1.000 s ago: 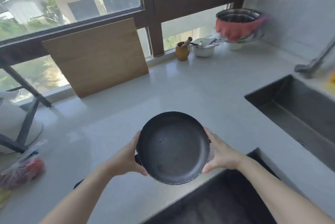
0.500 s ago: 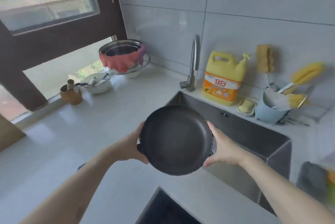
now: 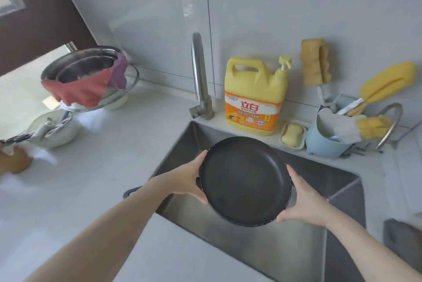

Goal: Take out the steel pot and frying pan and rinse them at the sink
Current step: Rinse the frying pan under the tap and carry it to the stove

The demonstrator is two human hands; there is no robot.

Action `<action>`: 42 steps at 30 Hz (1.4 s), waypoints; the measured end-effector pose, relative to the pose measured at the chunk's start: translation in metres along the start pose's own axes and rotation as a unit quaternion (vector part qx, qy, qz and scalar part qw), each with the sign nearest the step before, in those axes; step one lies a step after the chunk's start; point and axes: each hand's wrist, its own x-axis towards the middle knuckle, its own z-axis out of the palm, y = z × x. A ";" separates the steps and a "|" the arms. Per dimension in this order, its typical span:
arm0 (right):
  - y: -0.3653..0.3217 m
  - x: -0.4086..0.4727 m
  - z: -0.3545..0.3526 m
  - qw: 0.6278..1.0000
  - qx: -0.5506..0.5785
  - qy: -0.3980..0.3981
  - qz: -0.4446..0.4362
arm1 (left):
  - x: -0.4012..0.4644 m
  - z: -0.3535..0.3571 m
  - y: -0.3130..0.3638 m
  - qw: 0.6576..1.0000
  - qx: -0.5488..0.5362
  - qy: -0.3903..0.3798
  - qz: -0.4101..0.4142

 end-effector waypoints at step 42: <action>0.123 0.105 0.144 0.991 -0.078 0.010 0.110 | 0.133 -0.003 -0.044 0.904 -0.097 0.417 -0.009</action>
